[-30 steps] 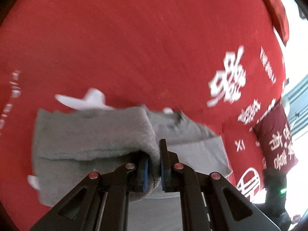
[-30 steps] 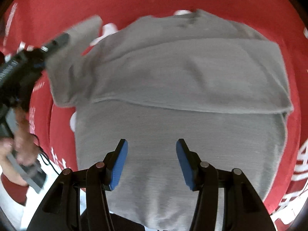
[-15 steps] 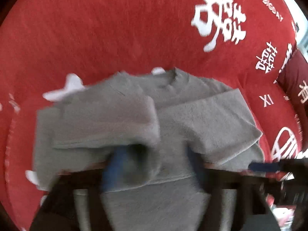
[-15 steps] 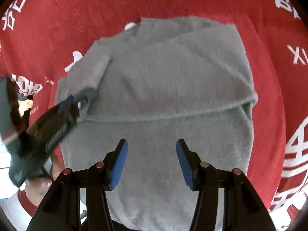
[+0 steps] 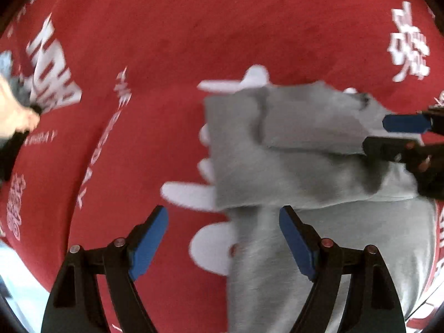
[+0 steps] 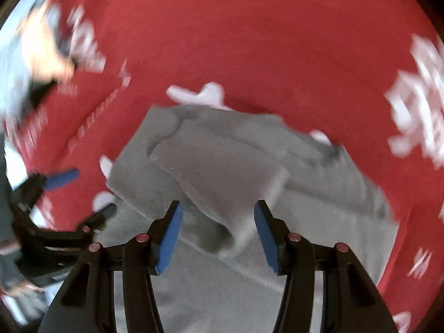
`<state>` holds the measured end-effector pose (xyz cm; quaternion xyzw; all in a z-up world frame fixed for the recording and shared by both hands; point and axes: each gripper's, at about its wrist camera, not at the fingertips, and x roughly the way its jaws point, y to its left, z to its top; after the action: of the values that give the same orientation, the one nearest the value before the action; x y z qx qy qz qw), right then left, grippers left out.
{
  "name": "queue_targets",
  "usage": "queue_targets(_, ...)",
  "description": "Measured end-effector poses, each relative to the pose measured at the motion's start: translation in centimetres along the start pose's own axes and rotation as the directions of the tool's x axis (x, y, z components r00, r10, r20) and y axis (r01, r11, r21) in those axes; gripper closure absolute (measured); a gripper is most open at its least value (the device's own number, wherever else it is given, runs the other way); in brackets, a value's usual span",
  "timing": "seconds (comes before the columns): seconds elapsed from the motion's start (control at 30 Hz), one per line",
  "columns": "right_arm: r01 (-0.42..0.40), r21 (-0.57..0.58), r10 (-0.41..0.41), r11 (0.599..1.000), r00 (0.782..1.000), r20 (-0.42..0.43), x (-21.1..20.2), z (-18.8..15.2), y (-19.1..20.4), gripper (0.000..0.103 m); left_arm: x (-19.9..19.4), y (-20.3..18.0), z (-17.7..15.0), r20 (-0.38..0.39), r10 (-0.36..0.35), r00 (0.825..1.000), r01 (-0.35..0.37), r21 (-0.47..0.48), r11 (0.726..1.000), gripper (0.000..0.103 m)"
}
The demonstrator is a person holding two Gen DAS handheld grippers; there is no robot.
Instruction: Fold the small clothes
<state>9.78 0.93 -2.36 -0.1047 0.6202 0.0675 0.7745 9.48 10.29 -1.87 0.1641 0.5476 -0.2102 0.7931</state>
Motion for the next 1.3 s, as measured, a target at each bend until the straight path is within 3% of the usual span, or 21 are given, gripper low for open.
queue_targets(0.1,0.194,-0.195,-0.206,0.961,0.978,-0.044,3.0,0.3,3.1,0.046,1.6,0.6,-0.2,-0.024,-0.005,1.0,0.004,-0.023,1.0,0.02)
queue_targets(0.2,0.284,-0.266,-0.313,0.921,0.947,-0.076,5.4,0.4,3.6,0.046,2.7,0.3,0.0,-0.026,-0.003,1.0,0.002,-0.027,1.0,0.02)
queue_targets(0.23,0.297,-0.265,-0.327,0.917,0.942,-0.075,5.6,0.3,3.2,0.052,3.1,0.2,0.1,-0.027,0.005,1.0,-0.005,-0.028,1.0,0.02)
queue_targets(0.27,0.29,-0.236,-0.314,0.927,0.947,-0.071,5.4,0.5,2.6,0.083,3.4,0.2,0.3,-0.029,0.015,0.999,-0.016,-0.035,0.999,0.02)
queue_targets(0.3,0.277,-0.185,-0.294,0.943,0.953,-0.073,4.9,0.6,1.6,0.092,3.4,0.1,0.7,-0.029,0.023,0.999,-0.024,-0.045,0.999,0.02)
queue_targets(0.33,0.263,-0.134,-0.273,0.956,0.96,-0.066,4.4,0.8,0.8,0.092,3.4,0.0,0.8,-0.029,0.027,0.999,-0.029,-0.054,0.998,0.02)
queue_targets(0.4,0.181,0.1,-0.179,0.978,0.984,-0.021,1.8,0.6,-3.3,0.092,3.7,0.3,1.0,-0.033,0.043,0.999,-0.045,-0.074,0.996,0.02)
queue_targets(0.43,0.149,0.176,-0.151,0.973,0.988,-0.002,1.2,0.6,-4.7,0.092,3.8,0.5,1.1,-0.037,0.048,0.998,-0.051,-0.079,0.996,0.02)
queue_targets(0.47,0.079,0.311,-0.097,0.947,0.994,0.043,-0.1,-0.6,-7.5,0.092,3.8,0.7,1.1,-0.041,0.054,0.998,-0.057,-0.081,0.995,0.02)
queue_targets(0.5,0.045,0.376,-0.073,0.925,0.995,0.061,-0.5,-1.2,-8.8,0.092,3.9,0.9,1.0,-0.043,0.06,0.997,-0.063,-0.081,0.995,0.02)
queue_targets(0.6,-0.123,0.608,0.057,0.784,0.99,0.126,-0.5,-6.1,-14.5,0.092,4.3,1.3,1.0,-0.051,0.056,0.997,-0.06,-0.08,0.995,0.02)
queue_targets(0.7,-0.242,0.771,0.2,0.589,0.968,0.15,2.1,-11.4,-18.5,0.087,4.6,1.1,1.0,-0.051,0.063,0.997,-0.066,-0.065,0.996,0.02)
queue_targets(0.77,-0.235,0.821,0.217,0.521,0.966,0.139,3.0,-13.6,-19.8,0.08,4.6,0.9,1.0,-0.05,0.074,0.996,-0.077,-0.056,0.995,0.02)
queue_targets(0.83,-0.312,0.854,0.252,0.417,0.942,0.221,3.1,-15.8,-20.9,0.079,4.7,1.0,1.1,-0.055,0.071,0.996,-0.074,-0.063,0.995,0.02)
queue_targets(0.97,-0.378,0.885,0.271,0.274,0.913,0.306,3.1,-17.5,-22.9,0.074,4.9,1.1,1.2,-0.068,0.064,0.996,-0.069,-0.074,0.995,0.02)
queue_targets(1.0,-0.389,0.892,0.287,0.231,0.903,0.32,3.4,-17.8,-23.4,0.074,4.9,1.1,1.2,-0.071,0.065,0.995,-0.07,-0.077,0.995,0.02)
queue_targets(1.03,-0.39,0.896,0.288,0.212,0.901,0.324,3.3,-17.9,-23.6,0.091,4.9,1.1,1.2,-0.075,0.068,0.995,-0.074,-0.079,0.994,0.02)
queue_targets(1.07,-0.381,0.898,0.277,0.219,0.907,0.317,2.8,-17.8,-23.7,0.096,4.8,1.0,1.3,-0.077,0.07,0.995,-0.076,-0.078,0.994,0.02)
queue_targets(1.2,-0.327,0.876,0.224,0.356,0.939,0.26,1.1,-17.0,-23.8,0.096,5.0,0.9,1.2,-0.078,0.072,0.994,-0.078,-0.077,0.994,0.02)
queue_targets(1.3,-0.267,0.88,0.223,0.394,0.956,0.19,1.8,-18.4,-23.6,0.096,5.0,0.8,1.2,-0.084,0.068,0.994,-0.075,-0.078,0.994,0.02)
